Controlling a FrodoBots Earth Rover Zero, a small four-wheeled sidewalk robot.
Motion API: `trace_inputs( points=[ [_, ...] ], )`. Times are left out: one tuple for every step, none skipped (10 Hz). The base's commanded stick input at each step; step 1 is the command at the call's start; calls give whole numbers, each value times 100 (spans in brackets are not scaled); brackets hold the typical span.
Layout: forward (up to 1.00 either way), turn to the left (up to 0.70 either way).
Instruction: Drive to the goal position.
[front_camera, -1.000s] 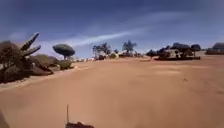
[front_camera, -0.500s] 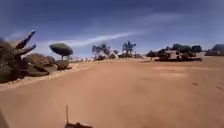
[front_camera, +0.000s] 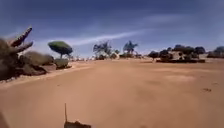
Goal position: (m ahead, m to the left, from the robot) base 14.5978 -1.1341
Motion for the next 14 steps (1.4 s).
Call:
trace_inputs(
  points=[
    [70, 0],
    [70, 0],
    [70, 0],
    [70, 0],
    [70, 0],
    [70, 0],
    [70, 0],
    [70, 0],
    [70, 0],
    [70, 0],
    [70, 0],
    [70, 0],
    [70, 0],
    [70, 0]
  ],
)
